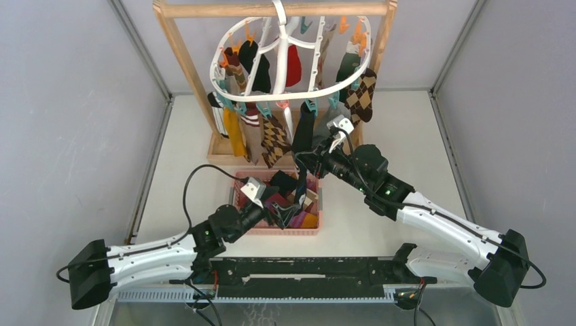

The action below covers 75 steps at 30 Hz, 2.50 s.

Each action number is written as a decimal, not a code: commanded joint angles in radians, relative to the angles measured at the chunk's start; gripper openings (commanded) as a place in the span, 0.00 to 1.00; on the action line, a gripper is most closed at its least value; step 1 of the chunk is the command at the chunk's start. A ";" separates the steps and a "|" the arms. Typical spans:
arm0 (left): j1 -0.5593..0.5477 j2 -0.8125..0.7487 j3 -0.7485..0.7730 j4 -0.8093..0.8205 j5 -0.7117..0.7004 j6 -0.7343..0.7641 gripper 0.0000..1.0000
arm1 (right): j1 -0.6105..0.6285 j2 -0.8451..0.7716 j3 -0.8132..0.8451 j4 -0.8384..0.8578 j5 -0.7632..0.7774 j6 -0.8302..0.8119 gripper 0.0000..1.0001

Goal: Remove the socks clipped to the hanger
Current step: Remove the sock from the hanger.

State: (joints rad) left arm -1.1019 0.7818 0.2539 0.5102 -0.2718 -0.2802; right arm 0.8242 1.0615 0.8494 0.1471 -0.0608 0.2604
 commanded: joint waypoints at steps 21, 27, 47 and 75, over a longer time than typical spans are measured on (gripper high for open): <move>-0.046 0.328 0.109 0.185 -0.069 0.024 0.33 | -0.008 -0.039 -0.003 0.042 0.004 0.010 0.21; -0.054 0.294 0.115 0.141 -0.111 0.028 0.00 | -0.014 -0.053 -0.015 0.039 0.002 0.007 0.22; -0.087 -0.003 0.103 -0.061 -0.260 0.090 0.01 | 0.024 -0.176 -0.098 -0.061 0.245 -0.039 0.61; -0.086 0.056 0.251 -0.141 -0.345 0.198 0.02 | 0.363 -0.100 0.139 0.090 0.691 -0.358 0.72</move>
State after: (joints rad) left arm -1.1828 0.8509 0.4492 0.3500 -0.5926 -0.1139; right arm 1.1797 0.9272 0.9039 0.1417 0.5922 -0.0154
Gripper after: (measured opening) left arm 0.018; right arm 0.724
